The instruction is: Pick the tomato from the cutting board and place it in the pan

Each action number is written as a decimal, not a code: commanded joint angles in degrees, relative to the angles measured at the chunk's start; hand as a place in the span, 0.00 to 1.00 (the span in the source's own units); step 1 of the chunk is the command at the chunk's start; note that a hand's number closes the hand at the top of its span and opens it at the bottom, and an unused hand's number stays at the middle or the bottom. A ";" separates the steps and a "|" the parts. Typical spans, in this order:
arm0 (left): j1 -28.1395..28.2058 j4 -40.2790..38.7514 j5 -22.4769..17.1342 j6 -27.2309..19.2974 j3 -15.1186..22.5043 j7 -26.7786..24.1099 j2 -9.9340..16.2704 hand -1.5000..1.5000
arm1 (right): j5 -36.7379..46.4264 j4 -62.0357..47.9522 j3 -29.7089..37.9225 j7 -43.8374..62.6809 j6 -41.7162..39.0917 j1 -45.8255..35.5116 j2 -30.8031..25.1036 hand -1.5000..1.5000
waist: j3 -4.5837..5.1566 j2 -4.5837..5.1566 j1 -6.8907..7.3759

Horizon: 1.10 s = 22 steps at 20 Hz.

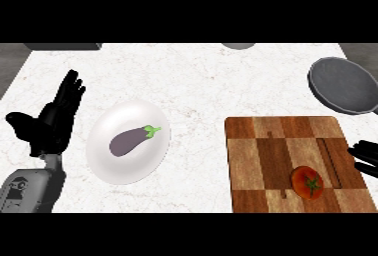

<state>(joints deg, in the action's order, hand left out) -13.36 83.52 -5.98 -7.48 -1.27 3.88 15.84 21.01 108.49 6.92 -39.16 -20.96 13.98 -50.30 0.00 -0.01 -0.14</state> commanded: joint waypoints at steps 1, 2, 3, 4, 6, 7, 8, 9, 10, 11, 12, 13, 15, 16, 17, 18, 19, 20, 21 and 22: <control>1.05 2.19 -0.75 1.31 -1.09 1.90 -0.10 0.50 | 6.79 -1.32 -2.52 -0.29 -0.74 -1.24 3.49 0.00 | 0.00 -0.02 0.14; 0.32 2.59 1.75 -0.64 0.60 2.06 -1.16 0.50 | 7.28 -5.92 -3.06 -0.75 -1.91 -5.68 2.46 0.00 | -0.01 0.04 0.42; 1.49 2.88 1.03 0.22 -0.11 1.20 -1.70 0.50 | 6.89 -3.28 -3.17 0.68 -3.73 -5.41 4.69 0.00 | 0.00 0.00 0.22; 1.40 0.02 3.73 -1.67 1.71 -1.93 -3.61 0.50 | 9.49 -8.19 -4.06 -3.51 -1.59 -5.68 4.19 0.00 | -0.01 0.07 0.24; -0.34 0.25 1.36 0.90 -1.70 0.44 -0.68 0.50 | 11.96 -3.25 -4.85 -1.52 -2.81 -3.82 4.89 0.00 | 0.01 -0.01 0.00; 2.51 2.27 2.36 0.18 0.02 -0.15 -2.33 0.50 | 13.18 -8.28 -6.52 -2.49 -2.47 -7.56 6.01 0.00 | -0.01 0.03 0.37; 1.01 0.62 4.62 -1.78 2.02 -0.64 -4.48 0.50 | 11.65 -7.68 -4.31 -3.11 -5.16 -7.88 3.59 0.00 | 0.00 0.03 0.15; 0.35 1.27 3.76 -1.94 0.16 -0.24 -3.61 0.50 | 15.83 -5.97 -9.12 -1.53 -1.90 -6.93 7.02 0.00 | 0.00 0.03 0.21; 0.85 0.96 2.53 0.55 -0.15 -0.35 -3.32 0.50 | 14.99 -6.66 -7.06 -0.43 -4.74 -10.01 6.69 0.00 | 0.01 0.02 0.22; -1.66 1.18 3.05 -0.38 -0.84 2.59 -2.64 0.50 | 16.68 -6.08 -6.78 -2.22 -3.55 -7.31 6.27 0.00 | 0.00 -0.01 0.01; 4.76 3.86 1.32 3.02 -1.72 -0.31 -1.10 0.50 | 15.55 -3.75 -5.13 -2.85 -4.01 -5.08 6.09 0.00 | 0.01 -0.07 0.06; -0.87 -0.58 2.36 1.69 -1.73 0.89 -2.04 0.50 | 19.52 -5.99 -9.97 -0.07 -2.22 -8.38 9.65 0.00 | 0.00 0.03 0.10; -1.02 -0.73 3.95 0.29 -1.46 1.16 -3.10 0.50 | 21.69 -6.87 -8.34 -2.30 -1.09 -6.67 9.77 0.00 | 0.00 0.01 -0.03; 0.24 -2.89 3.42 1.53 -2.10 -2.90 -3.26 0.50 | 22.34 -2.10 -9.15 0.19 -1.16 -3.77 10.91 0.00 | 0.02 -0.01 -0.20; -1.29 -5.09 2.37 2.85 -3.32 -3.18 -2.76 0.50 | 21.81 -7.89 -6.58 -2.11 -2.84 -8.56 9.25 0.00 | 0.01 0.04 -0.01; -2.03 -2.54 1.79 2.78 -3.31 -0.51 -2.18 0.50 | 26.59 -8.72 -8.61 -4.50 3.90 -4.32 9.74 0.00 | -0.01 0.01 -0.11; 0.24 1.27 3.86 0.80 -1.39 0.85 -3.12 0.50 | 27.79 -3.26 -11.23 3.72 0.53 -7.70 11.64 0.00 | 0.01 -0.05 0.22; -1.24 0.15 1.90 2.82 -3.25 1.08 -1.48 0.50 | 29.89 -8.61 -9.71 0.12 2.94 -7.29 9.32 0.00 | -0.01 0.01 0.21; 2.51 -0.20 2.15 3.71 -2.63 -1.98 -2.31 0.50 | 31.38 -5.04 -11.88 4.60 2.01 -7.76 12.14 0.00 | 0.02 -0.01 0.25; 1.13 -0.29 3.34 1.89 -2.52 -2.28 -3.23 0.50 | 30.60 -0.31 -10.84 7.35 -1.05 -6.85 12.05 0.00 | 0.03 -0.05 -0.04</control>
<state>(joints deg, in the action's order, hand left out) -13.01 83.00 -3.24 -5.40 -3.60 3.01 13.24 47.68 103.78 -2.83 -36.86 -20.56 7.06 -39.85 -0.01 -0.02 -0.07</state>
